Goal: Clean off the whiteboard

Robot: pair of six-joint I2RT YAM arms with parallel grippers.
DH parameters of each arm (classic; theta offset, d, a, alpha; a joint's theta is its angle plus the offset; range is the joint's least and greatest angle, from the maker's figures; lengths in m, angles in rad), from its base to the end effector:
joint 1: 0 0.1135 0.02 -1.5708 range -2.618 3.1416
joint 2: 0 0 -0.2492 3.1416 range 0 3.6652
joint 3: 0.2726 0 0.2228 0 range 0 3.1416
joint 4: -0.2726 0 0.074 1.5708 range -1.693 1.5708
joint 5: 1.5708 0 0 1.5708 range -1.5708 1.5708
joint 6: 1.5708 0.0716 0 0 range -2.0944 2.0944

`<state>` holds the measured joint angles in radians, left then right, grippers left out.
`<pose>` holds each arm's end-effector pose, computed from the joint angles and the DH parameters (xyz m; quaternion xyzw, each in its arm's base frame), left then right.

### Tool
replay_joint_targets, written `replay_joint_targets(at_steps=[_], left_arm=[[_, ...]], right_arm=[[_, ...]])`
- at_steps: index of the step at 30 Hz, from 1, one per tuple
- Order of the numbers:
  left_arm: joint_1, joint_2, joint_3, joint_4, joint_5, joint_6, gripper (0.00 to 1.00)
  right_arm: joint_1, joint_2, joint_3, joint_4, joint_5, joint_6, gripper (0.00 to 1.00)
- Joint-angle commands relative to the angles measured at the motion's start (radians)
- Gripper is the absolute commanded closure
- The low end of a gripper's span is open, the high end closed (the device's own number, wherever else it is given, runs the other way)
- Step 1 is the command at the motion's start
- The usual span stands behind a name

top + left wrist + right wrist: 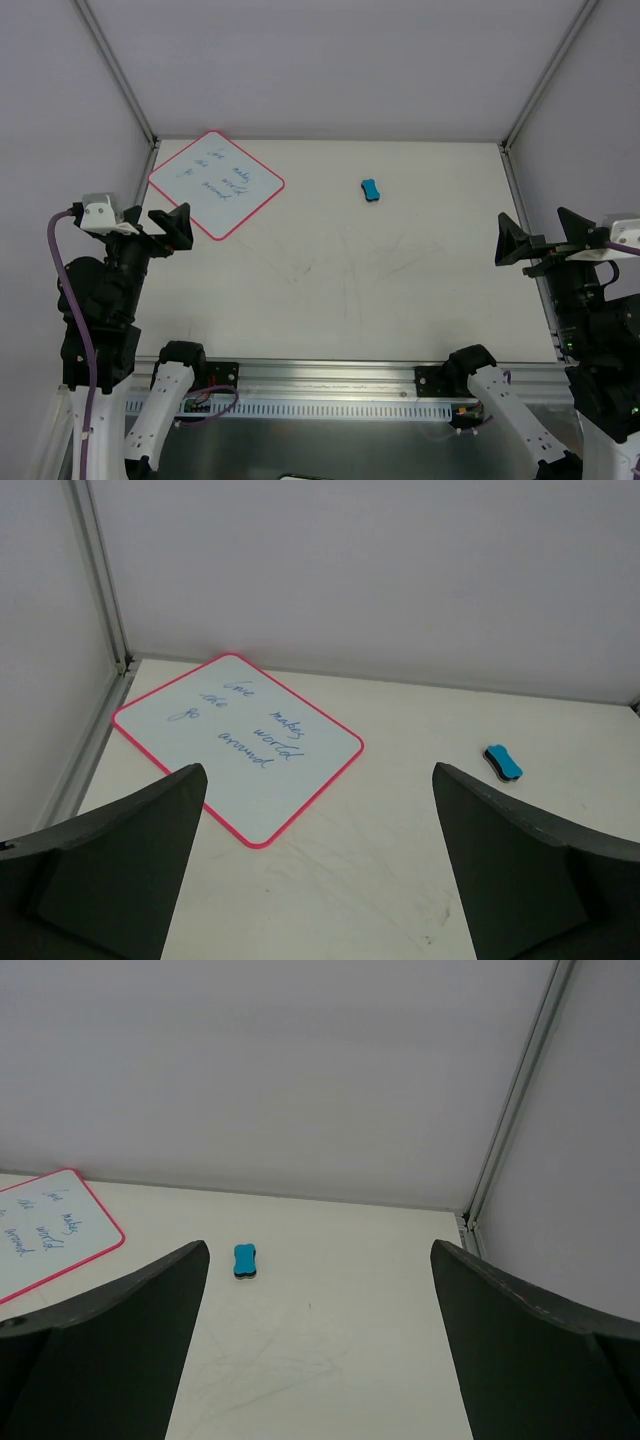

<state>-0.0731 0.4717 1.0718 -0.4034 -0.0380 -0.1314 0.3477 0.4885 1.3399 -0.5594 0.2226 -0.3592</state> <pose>0.0839 -0.0034 0.4259 -0.0332 0.6334 -0.0669 0.7702 0.0373 -0.0033 0.4728 -0.1216 0.5872 -0.0709 0.7971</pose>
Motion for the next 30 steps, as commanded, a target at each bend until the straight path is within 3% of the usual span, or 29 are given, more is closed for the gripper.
replay_joint_targets(at_steps=[1,10,20,30], left_arm=[[-0.008,0.015,-0.010,0.018,-0.002,-0.027,0.01],[-0.008,0.188,-0.052,0.000,0.078,-0.100,0.01],[-0.008,0.752,0.020,0.000,0.190,-0.100,0.01],[-0.008,1.238,0.267,0.000,0.182,0.001,0.07]], right_arm=[[0.004,0.022,-0.008,0.058,-0.020,0.002,0.01],[0.005,0.051,-0.168,0.041,-0.092,0.172,0.01],[0.005,0.097,-0.407,0.032,-0.333,0.341,0.01],[0.005,0.097,-0.484,0.029,-0.361,0.390,0.01]])
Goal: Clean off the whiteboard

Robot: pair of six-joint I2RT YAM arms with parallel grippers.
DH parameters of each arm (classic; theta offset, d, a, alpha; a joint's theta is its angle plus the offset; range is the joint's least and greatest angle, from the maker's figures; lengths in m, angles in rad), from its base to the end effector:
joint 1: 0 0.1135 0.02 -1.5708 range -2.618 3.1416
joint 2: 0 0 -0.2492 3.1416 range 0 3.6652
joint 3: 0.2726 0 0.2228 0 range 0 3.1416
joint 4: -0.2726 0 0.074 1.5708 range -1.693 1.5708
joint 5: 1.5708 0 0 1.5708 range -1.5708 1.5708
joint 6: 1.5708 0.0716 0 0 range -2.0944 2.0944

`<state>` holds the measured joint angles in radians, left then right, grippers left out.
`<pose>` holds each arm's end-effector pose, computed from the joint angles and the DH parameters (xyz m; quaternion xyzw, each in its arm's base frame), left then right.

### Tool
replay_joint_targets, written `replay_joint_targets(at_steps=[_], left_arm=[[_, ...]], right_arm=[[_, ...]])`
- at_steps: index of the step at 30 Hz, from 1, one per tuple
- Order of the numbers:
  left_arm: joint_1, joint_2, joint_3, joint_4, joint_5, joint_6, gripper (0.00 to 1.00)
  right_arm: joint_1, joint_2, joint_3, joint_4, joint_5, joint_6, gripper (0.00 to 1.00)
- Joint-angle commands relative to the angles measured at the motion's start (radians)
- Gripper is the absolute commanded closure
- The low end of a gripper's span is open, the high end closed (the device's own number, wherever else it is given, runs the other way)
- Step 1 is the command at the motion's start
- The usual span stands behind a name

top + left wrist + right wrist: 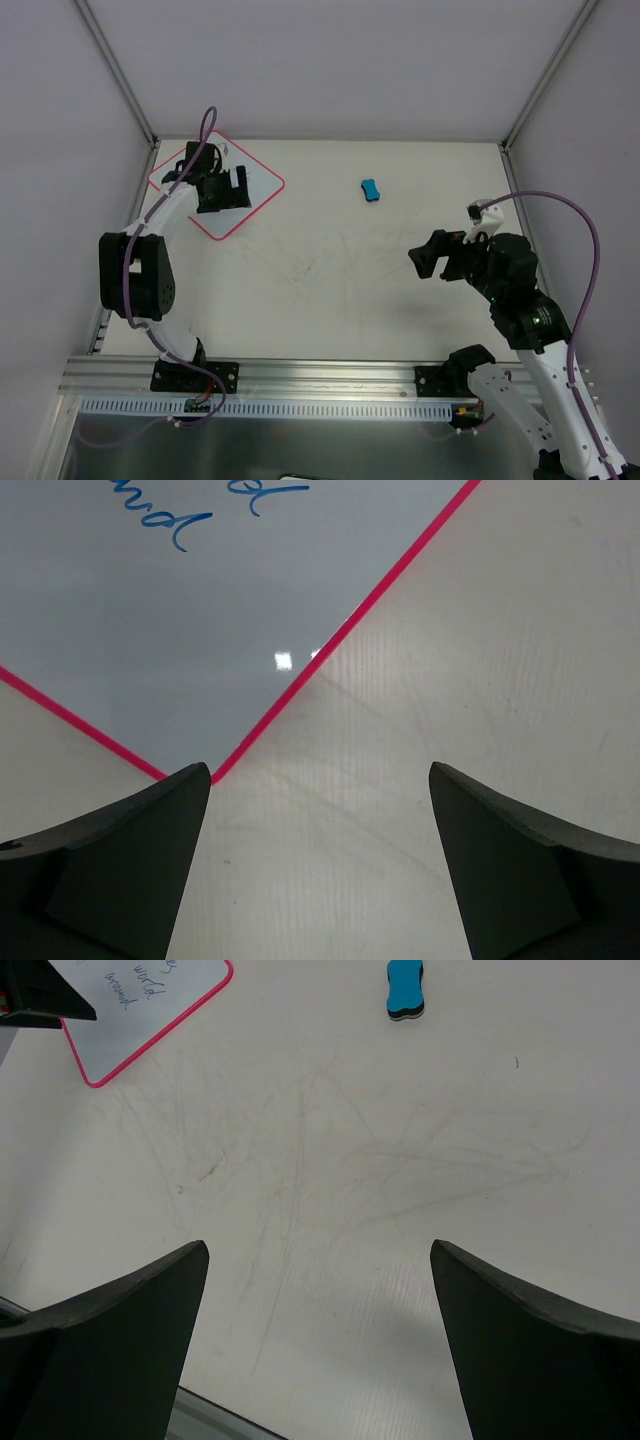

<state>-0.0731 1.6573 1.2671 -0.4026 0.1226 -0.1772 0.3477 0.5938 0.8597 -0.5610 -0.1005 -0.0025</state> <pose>0.3630 -0.0354 0.2323 -0.0248 0.9235 -0.1035 0.3685 0.1326 0.0557 0.3250 -0.1692 0.7849 0.1419 0.5790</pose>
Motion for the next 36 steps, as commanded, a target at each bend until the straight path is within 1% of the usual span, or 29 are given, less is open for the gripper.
replay_joint_targets(at_steps=[1,5,11,20,21,23,24,27,28,30,33,35,36], left_arm=[[-0.008,0.076,0.096,-0.002,0.020,0.050,0.08],[-0.008,0.183,0.136,-0.007,0.020,0.044,0.16],[-0.010,0.266,0.155,-0.010,0.022,0.028,0.25],[-0.031,0.321,0.137,-0.018,0.017,0.005,0.35],[-0.034,0.326,0.138,-0.019,0.017,0.004,0.38],[-0.040,0.337,0.137,-0.024,0.012,-0.002,0.39],[-0.042,0.340,0.137,-0.025,0.005,-0.004,0.43],[-0.044,0.348,0.129,-0.034,-0.009,-0.013,0.45],[-0.045,0.349,0.126,-0.036,-0.015,-0.018,0.48],[-0.050,0.354,0.121,-0.044,-0.021,-0.019,0.50],[-0.062,0.360,0.118,-0.053,-0.034,-0.018,0.62],[-0.070,0.361,0.115,-0.061,-0.037,-0.022,0.73],[-0.076,0.360,0.112,-0.064,-0.038,-0.022,0.75]], right_arm=[[0.005,-0.008,-0.007,0.032,-0.035,0.036,0.01],[0.005,-0.005,-0.013,0.032,-0.024,0.053,0.01],[0.004,0.009,-0.010,0.032,-0.007,0.061,0.01],[0.005,0.046,-0.004,0.033,-0.014,0.062,0.01],[0.005,0.047,-0.004,0.033,-0.016,0.059,0.01],[0.005,0.049,-0.005,0.032,-0.019,0.061,0.01],[0.005,0.046,-0.005,0.032,-0.021,0.061,0.01],[0.005,0.041,-0.008,0.032,-0.027,0.067,0.01],[0.005,0.040,-0.010,0.032,-0.025,0.067,0.01],[0.005,0.029,-0.014,0.030,-0.024,0.068,0.01],[0.005,0.020,-0.022,0.030,-0.024,0.073,0.01],[0.005,0.014,-0.027,0.030,-0.027,0.076,0.01],[0.005,0.011,-0.028,0.030,-0.027,0.078,0.01]])
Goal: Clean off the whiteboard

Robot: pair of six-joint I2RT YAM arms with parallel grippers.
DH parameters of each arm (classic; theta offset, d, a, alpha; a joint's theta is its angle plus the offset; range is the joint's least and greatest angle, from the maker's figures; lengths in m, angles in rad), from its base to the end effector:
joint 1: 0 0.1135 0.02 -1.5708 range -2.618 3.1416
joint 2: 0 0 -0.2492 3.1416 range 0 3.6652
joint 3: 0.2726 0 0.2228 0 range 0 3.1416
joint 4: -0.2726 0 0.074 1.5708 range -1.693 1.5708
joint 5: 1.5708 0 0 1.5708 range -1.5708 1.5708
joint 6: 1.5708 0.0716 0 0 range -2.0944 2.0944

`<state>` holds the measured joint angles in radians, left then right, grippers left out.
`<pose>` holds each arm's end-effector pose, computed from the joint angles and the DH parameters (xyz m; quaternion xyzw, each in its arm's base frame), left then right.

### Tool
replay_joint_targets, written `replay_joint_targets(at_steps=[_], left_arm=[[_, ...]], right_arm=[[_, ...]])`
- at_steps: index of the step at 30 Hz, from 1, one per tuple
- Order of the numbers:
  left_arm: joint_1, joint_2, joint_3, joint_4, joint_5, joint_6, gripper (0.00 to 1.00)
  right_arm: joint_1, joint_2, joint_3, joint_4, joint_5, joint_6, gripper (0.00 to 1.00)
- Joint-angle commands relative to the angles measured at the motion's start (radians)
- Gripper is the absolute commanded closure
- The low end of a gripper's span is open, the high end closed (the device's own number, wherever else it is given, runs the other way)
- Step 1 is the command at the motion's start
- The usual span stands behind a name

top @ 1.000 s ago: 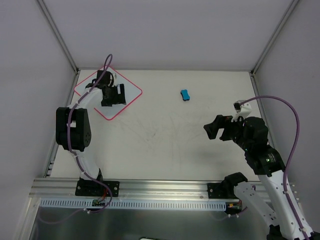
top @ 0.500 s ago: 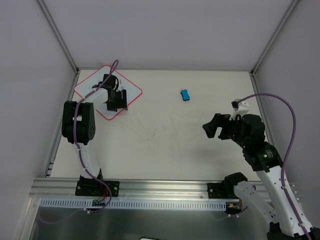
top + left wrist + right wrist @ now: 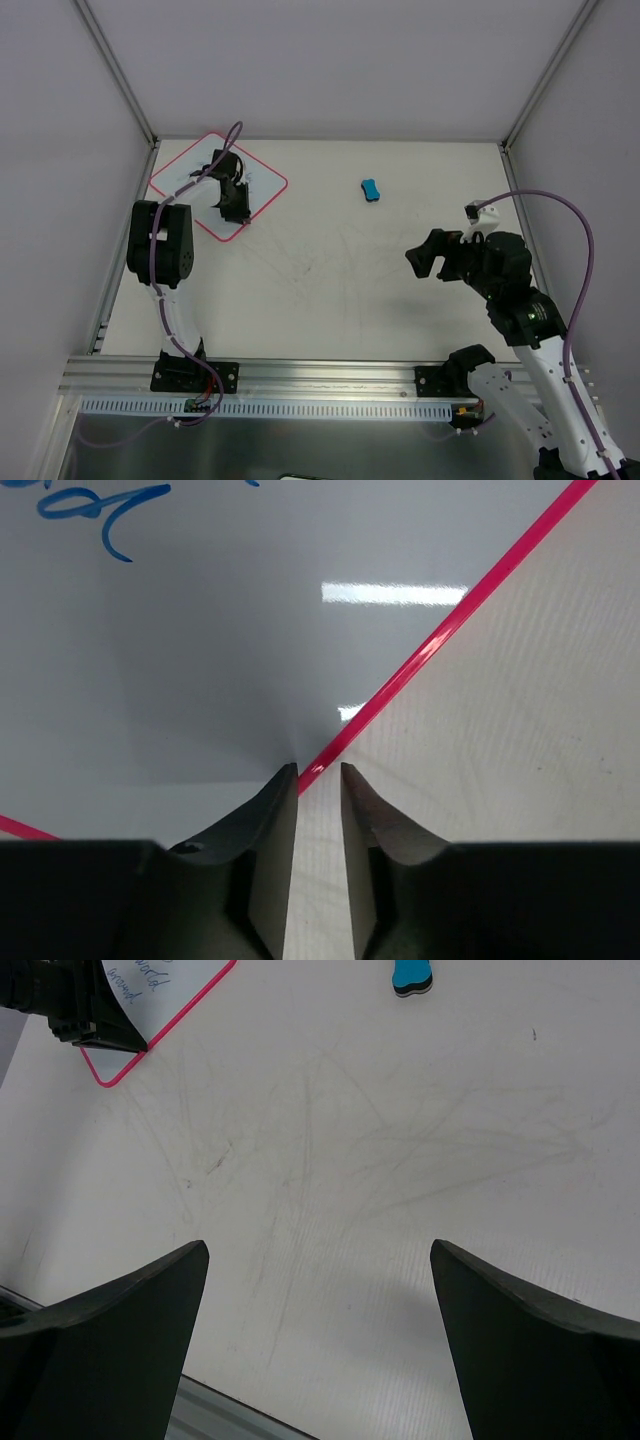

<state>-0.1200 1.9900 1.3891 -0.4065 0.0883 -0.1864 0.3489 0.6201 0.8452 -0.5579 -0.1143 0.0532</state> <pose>0.4062 -0.0553 0.1464 -0.0196 0.9595 -0.0843 0.2680 0.1383 0.0590 0.3173 -0.1526 0.7994 0.1613 0.5583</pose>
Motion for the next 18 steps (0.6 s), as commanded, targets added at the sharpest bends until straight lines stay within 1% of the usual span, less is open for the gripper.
replay_joint_targets(at_steps=[1,2,5,6,7,11,15,16,18], left_arm=[[-0.039,0.027,-0.015,-0.064,-0.007,-0.015,0.80],[-0.047,0.023,-0.018,-0.068,-0.007,-0.018,0.87],[-0.081,0.013,-0.035,-0.078,0.002,-0.034,0.94],[-0.090,0.004,-0.042,-0.081,0.008,-0.041,0.98],[-0.101,-0.002,-0.057,-0.084,0.010,-0.051,0.99],[-0.158,-0.034,-0.105,-0.097,0.047,-0.125,1.00],[-0.257,-0.056,-0.148,-0.103,0.083,-0.192,1.00],[-0.306,-0.057,-0.162,-0.104,0.088,-0.211,1.00],[-0.361,-0.054,-0.167,-0.106,0.111,-0.261,1.00]], right_arm=[[0.004,-0.022,-0.017,0.029,-0.015,0.023,0.01],[0.004,-0.025,-0.018,0.027,-0.016,0.023,0.01],[0.004,-0.040,-0.024,0.029,-0.016,0.027,0.01],[0.004,-0.045,-0.026,0.029,-0.018,0.028,0.01],[0.004,-0.049,-0.031,0.027,-0.019,0.028,0.01],[0.004,-0.077,-0.049,0.029,-0.018,0.031,0.01],[0.004,-0.108,-0.074,0.026,-0.027,0.036,0.01],[0.004,-0.120,-0.077,0.029,-0.028,0.037,0.01],[0.004,-0.128,-0.087,0.027,-0.039,0.042,0.01]])
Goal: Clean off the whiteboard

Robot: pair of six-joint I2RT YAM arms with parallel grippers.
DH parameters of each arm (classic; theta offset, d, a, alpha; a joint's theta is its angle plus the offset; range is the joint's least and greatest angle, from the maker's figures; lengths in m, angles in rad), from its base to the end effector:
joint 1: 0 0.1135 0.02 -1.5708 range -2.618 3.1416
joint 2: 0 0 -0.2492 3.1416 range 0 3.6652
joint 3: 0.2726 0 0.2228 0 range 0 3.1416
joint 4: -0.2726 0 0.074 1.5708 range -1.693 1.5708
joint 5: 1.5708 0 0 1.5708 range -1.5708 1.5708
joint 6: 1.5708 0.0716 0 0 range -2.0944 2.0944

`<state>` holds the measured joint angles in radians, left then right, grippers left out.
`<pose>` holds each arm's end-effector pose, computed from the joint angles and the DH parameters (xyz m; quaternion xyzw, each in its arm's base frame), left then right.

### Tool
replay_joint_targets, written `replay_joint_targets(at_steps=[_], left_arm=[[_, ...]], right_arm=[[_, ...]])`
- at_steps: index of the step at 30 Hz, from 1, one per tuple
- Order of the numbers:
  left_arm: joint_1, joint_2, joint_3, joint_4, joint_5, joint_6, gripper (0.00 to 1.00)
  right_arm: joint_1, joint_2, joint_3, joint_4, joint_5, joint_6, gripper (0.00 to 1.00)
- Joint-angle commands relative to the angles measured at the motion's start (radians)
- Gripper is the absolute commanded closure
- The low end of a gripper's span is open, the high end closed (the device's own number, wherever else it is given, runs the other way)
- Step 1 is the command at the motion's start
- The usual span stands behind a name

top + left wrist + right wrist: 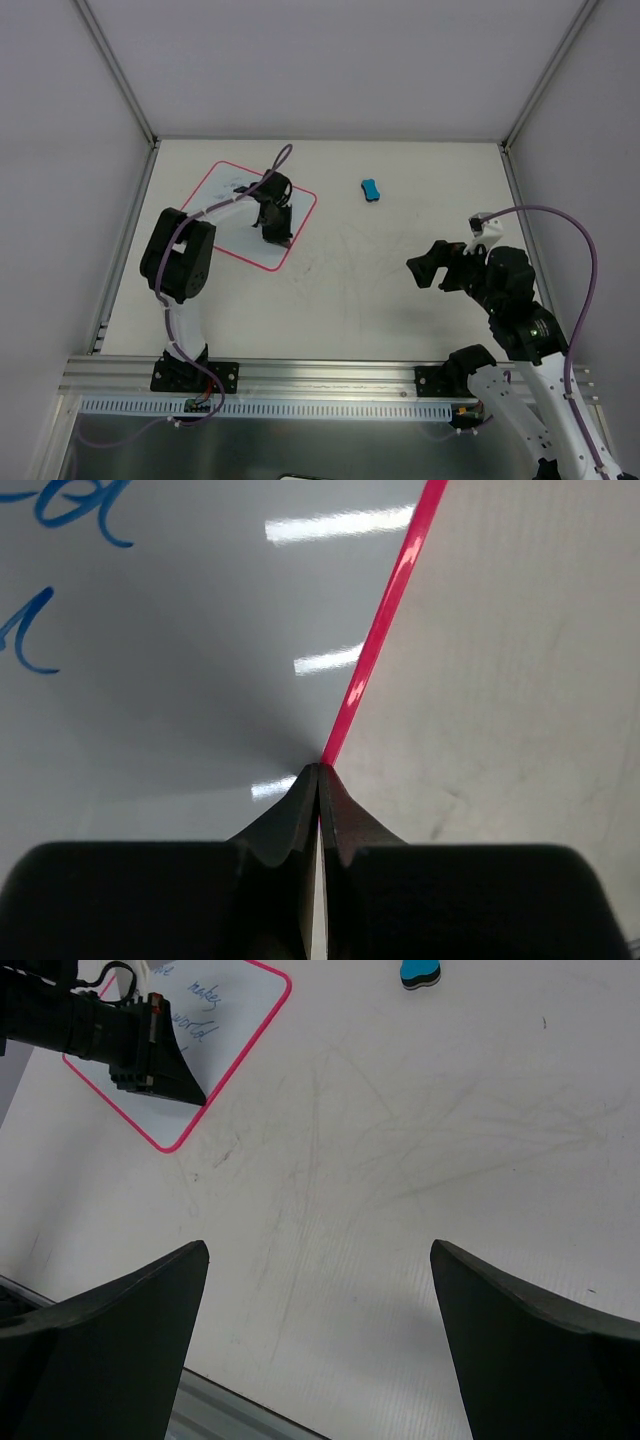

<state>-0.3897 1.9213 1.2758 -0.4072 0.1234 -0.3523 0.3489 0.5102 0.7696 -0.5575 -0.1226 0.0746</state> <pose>0.3527 -0.1544 0.1404 0.0338 0.9643 -0.1482 0.2167 0.1222 0.0538 0.3056 -0.1458 0.7902 0.1728 0.5695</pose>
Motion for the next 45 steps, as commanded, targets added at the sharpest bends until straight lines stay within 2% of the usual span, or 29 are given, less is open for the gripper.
replay_joint_targets(at_steps=[1,8,15,19,21,23,26,27,30,31,33,38,40,43,45], left_arm=[[-0.151,0.016,-0.049,-0.104,0.082,-0.111,1.00],[-0.394,0.091,0.078,-0.102,0.125,-0.267,1.00],[-0.488,0.169,0.259,-0.102,0.113,-0.341,1.00],[-0.486,0.165,0.345,-0.102,0.087,-0.344,0.86],[-0.480,0.137,0.365,-0.105,0.067,-0.330,0.73],[-0.454,0.110,0.381,-0.104,0.061,-0.317,0.69],[-0.385,0.026,0.376,-0.104,0.059,-0.275,0.56],[-0.364,0.006,0.369,-0.105,0.059,-0.263,0.45],[-0.263,-0.076,0.330,-0.105,0.047,-0.189,0.28],[-0.233,-0.094,0.306,-0.105,0.047,-0.174,0.16],[-0.143,-0.154,0.277,-0.107,0.047,-0.126,0.01],[-0.015,-0.255,0.175,-0.105,-0.024,0.007,0.01],[0.032,-0.303,0.122,-0.107,-0.027,0.022,0.01],[0.070,-0.364,0.064,-0.107,-0.034,0.038,0.01],[0.095,-0.412,0.004,-0.107,-0.044,0.047,0.01]], right_arm=[[0.004,-0.028,-0.016,0.027,-0.035,0.021,0.01],[0.004,-0.076,-0.041,0.002,-0.041,0.036,0.01],[0.004,-0.088,-0.035,-0.038,-0.043,0.033,0.01],[0.004,-0.047,-0.004,-0.055,-0.019,0.008,0.01],[0.004,-0.016,0.013,-0.055,-0.008,-0.007,0.01],[0.004,0.057,0.031,-0.053,0.017,-0.015,0.01],[0.004,0.189,0.085,-0.044,0.044,-0.052,0.01],[0.002,0.229,0.109,-0.045,0.058,-0.055,0.01],[0.004,0.394,0.204,-0.015,0.075,-0.049,0.01],[0.004,0.439,0.259,0.005,0.067,-0.053,0.01],[0.004,0.586,0.331,0.018,0.032,-0.065,0.01],[0.002,0.922,0.568,0.042,0.054,-0.139,0.02],[0.004,1.081,0.686,0.056,0.086,-0.156,0.04],[0.002,1.235,0.848,0.068,0.116,-0.199,0.06],[0.002,1.381,0.972,0.068,0.165,-0.231,0.12]])
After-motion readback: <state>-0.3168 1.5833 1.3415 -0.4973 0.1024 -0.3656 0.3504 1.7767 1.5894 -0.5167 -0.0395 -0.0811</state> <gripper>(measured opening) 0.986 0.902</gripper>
